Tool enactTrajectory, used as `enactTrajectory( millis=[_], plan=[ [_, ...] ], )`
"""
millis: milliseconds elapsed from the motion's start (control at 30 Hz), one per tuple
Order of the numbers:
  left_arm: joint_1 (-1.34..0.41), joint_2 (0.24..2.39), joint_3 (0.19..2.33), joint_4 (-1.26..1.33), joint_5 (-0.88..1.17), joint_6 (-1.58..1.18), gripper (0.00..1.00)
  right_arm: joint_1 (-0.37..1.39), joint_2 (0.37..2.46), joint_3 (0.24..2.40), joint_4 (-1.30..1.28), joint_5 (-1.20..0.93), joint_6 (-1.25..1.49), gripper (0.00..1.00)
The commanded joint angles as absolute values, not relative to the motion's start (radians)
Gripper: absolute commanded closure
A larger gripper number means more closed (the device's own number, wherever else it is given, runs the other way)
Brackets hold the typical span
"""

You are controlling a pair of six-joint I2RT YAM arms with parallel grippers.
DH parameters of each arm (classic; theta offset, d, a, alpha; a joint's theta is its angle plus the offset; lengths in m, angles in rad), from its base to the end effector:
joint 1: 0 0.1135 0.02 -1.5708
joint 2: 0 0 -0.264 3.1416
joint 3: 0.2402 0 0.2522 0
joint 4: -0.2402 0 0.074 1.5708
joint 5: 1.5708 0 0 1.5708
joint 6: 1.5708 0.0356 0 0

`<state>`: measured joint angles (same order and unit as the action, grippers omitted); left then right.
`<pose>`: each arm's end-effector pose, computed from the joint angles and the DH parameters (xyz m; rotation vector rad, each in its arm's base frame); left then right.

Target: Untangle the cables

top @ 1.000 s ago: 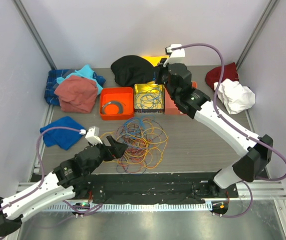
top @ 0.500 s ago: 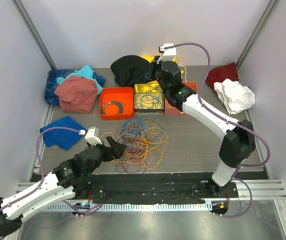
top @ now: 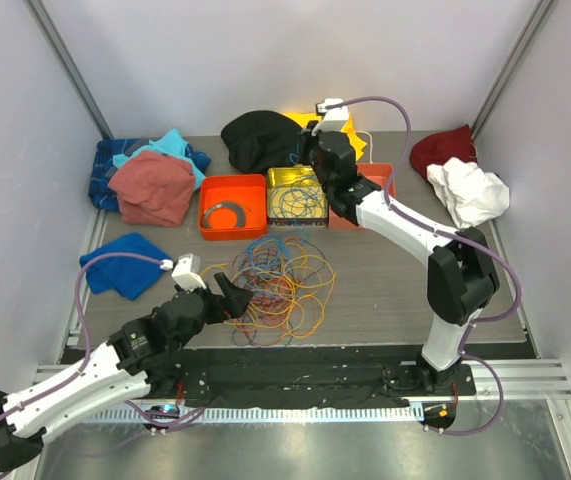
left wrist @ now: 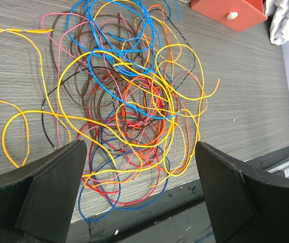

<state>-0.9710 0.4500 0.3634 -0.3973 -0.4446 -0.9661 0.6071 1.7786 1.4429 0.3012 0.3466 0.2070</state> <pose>0.0835 -0.0949 0.2175 -0.2779 2.0731 -0.7664 0.3625 0.2371 0.3441 -0.0525 1.6137 0.3530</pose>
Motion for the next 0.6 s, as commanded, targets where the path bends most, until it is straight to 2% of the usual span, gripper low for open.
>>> enactTrajectory(
  millis=[0,300,567],
  plan=[
    [-0.973,0.457,0.377,-0.364,-0.457,-0.982,0.06,0.600,1.795,1.511,0.411,0.350,0.184,0.99],
    [-0.973,0.451,0.377,-0.377,-0.459,-0.991,0.07,0.581,1.864,1.658,0.442,0.353,0.144,0.99],
    [-0.973,0.451,0.367,-0.379,-0.463,-0.996,0.07,0.569,1.953,1.666,0.552,0.370,0.110,0.99]
  ],
)
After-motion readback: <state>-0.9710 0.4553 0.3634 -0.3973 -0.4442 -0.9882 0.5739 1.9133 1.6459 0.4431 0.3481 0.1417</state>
